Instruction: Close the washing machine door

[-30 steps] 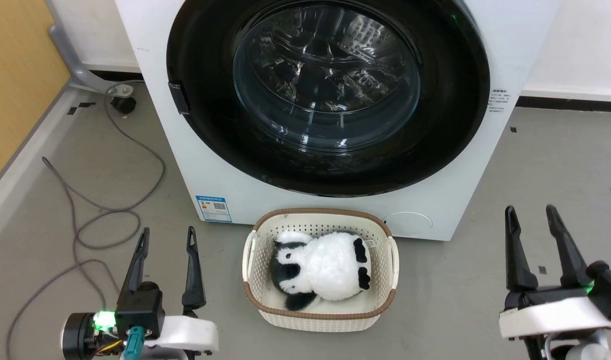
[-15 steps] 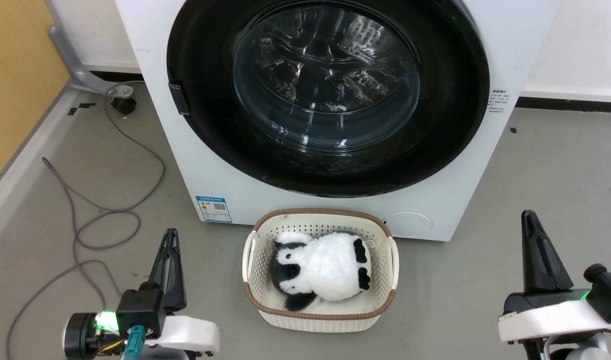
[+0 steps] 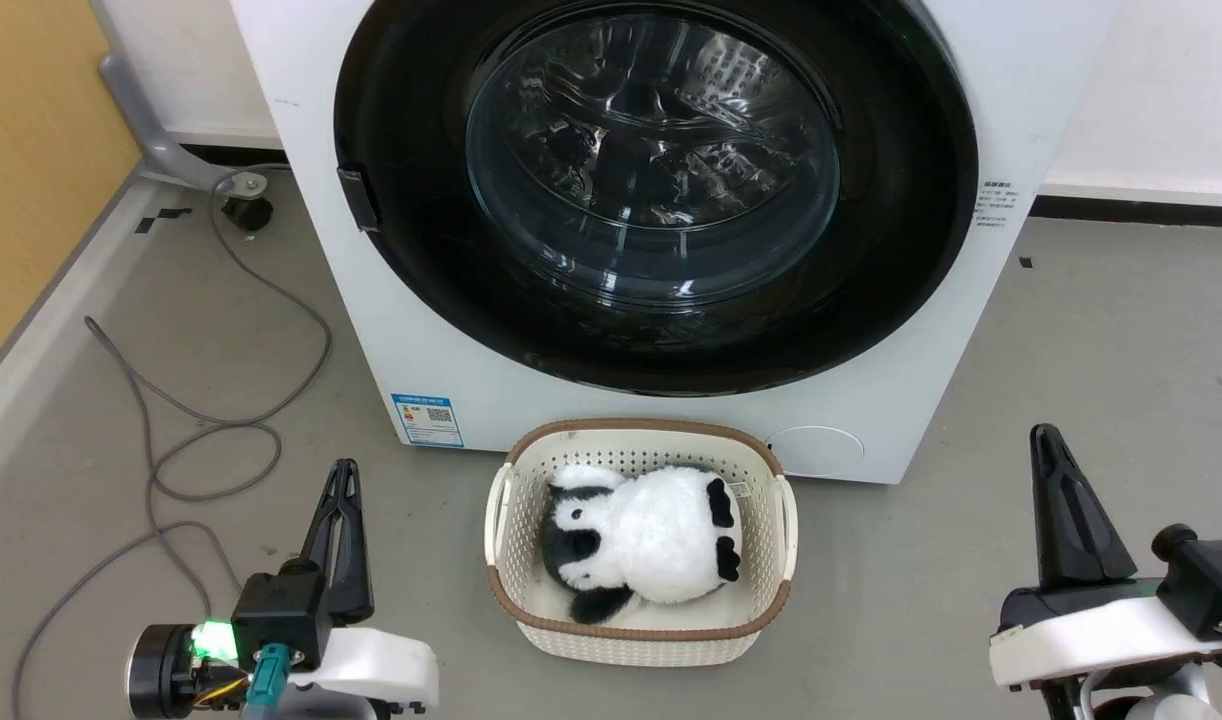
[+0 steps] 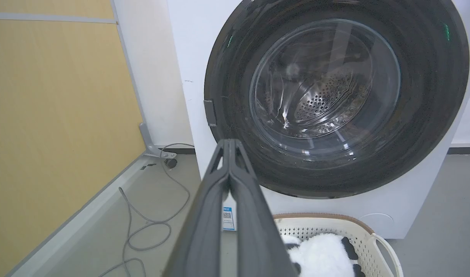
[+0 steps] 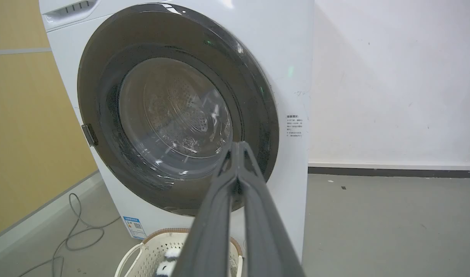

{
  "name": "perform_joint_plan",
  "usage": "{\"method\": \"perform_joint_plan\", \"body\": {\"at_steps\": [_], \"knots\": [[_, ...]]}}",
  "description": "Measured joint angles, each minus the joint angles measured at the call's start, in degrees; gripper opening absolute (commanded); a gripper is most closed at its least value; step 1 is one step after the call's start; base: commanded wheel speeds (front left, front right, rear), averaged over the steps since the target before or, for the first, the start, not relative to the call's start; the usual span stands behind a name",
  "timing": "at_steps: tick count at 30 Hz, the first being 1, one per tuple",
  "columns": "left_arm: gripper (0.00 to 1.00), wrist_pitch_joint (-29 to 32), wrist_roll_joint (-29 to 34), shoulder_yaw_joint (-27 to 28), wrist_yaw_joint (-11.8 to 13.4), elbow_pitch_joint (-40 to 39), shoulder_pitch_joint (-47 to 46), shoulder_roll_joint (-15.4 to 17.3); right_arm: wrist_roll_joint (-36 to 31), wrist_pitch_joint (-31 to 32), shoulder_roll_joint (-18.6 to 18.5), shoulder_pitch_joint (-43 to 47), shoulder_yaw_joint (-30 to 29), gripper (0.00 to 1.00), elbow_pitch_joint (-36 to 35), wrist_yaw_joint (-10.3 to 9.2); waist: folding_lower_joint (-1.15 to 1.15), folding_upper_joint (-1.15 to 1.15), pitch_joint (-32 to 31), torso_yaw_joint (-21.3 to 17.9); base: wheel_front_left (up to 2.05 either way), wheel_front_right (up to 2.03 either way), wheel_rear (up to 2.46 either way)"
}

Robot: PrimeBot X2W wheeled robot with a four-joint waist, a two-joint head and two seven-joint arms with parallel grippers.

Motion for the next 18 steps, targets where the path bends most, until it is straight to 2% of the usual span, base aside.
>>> {"method": "perform_joint_plan", "body": {"at_steps": [18], "knots": [[0.00,2.2,0.0,0.8,-1.1,-0.3,0.0,-0.2,-1.3,2.4,0.0,0.1,0.5,0.00,-0.4,0.00,0.00,0.00,-0.2,0.0,0.00,0.00,0.00]]}}
